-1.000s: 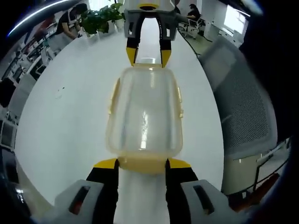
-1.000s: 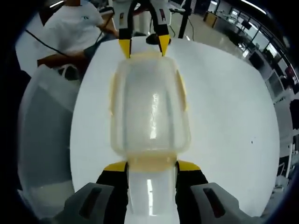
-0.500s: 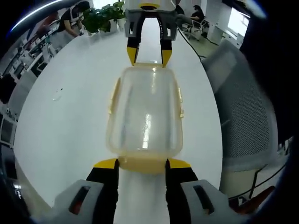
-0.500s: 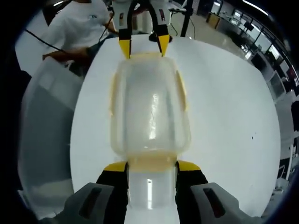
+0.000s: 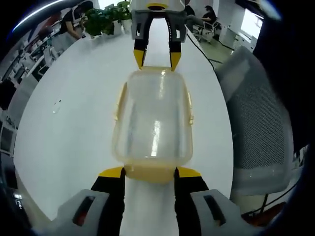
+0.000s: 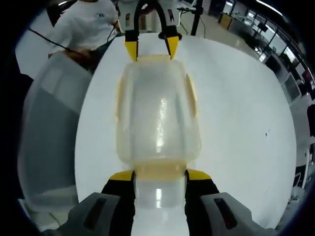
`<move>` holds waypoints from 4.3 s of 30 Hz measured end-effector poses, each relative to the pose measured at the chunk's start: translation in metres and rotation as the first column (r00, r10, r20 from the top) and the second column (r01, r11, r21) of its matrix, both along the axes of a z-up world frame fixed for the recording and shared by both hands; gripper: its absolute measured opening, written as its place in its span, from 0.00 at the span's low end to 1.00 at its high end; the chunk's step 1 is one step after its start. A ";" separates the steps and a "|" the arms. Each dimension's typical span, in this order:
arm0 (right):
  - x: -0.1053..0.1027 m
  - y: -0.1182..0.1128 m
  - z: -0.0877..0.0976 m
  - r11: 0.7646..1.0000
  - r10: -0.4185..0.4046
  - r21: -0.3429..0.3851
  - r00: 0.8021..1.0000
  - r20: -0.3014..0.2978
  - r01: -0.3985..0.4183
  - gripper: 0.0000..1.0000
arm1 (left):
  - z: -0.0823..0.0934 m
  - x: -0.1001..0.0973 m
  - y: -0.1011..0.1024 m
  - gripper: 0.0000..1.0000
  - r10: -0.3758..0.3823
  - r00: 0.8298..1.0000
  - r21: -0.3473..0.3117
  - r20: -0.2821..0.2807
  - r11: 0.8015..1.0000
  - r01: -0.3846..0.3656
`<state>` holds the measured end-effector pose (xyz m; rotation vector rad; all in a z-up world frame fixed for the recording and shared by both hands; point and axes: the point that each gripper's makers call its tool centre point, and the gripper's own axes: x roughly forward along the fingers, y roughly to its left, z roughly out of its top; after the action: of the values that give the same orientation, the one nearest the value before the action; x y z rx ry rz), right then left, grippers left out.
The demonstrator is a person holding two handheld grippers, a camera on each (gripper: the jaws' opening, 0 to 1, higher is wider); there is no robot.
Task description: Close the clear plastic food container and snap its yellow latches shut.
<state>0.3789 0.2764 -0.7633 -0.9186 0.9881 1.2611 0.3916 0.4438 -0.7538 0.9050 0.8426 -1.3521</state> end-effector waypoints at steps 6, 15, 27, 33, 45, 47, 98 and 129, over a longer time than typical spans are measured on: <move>-0.001 -0.012 -0.001 1.000 0.003 -0.003 1.000 0.000 -0.003 0.38 | -0.003 -0.002 -0.013 0.38 0.002 1.000 0.004 -0.002 1.000 -0.002; -0.005 -0.029 -0.004 1.000 -0.001 -0.001 1.000 -0.002 0.001 0.38 | -0.005 -0.004 -0.029 0.38 -0.003 1.000 0.004 -0.005 1.000 0.003; -0.004 -0.054 -0.008 1.000 -0.007 -0.006 1.000 -0.009 0.007 0.38 | -0.008 -0.003 -0.054 0.38 -0.008 1.000 0.002 -0.011 1.000 0.008; -0.004 -0.066 -0.008 1.000 -0.008 -0.007 1.000 -0.011 0.008 0.38 | -0.008 -0.004 -0.066 0.38 -0.009 1.000 0.000 -0.011 1.000 0.009; -0.006 -0.090 -0.010 1.000 -0.012 -0.008 1.000 -0.013 0.011 0.38 | -0.009 -0.004 -0.090 0.38 -0.011 1.000 0.002 -0.008 1.000 0.011; -0.008 -0.094 -0.011 1.000 -0.012 -0.010 1.000 -0.015 0.012 0.38 | -0.009 -0.006 -0.094 0.38 -0.012 1.000 0.001 -0.009 1.000 0.012; -0.014 -0.103 -0.024 1.000 0.003 0.015 1.000 -0.009 -0.003 0.39 | -0.028 -0.009 -0.106 0.38 -0.062 0.998 0.092 -0.012 0.994 0.063; -0.025 -0.107 -0.004 0.908 -0.357 0.163 0.916 -0.183 0.386 0.35 | -0.019 -0.022 -0.092 0.33 0.138 0.981 0.047 -0.136 0.990 -0.133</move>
<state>0.3542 0.1690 -0.7673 -0.4567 1.0760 1.0852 0.3693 0.3515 -0.7726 0.7744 1.0212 -1.2948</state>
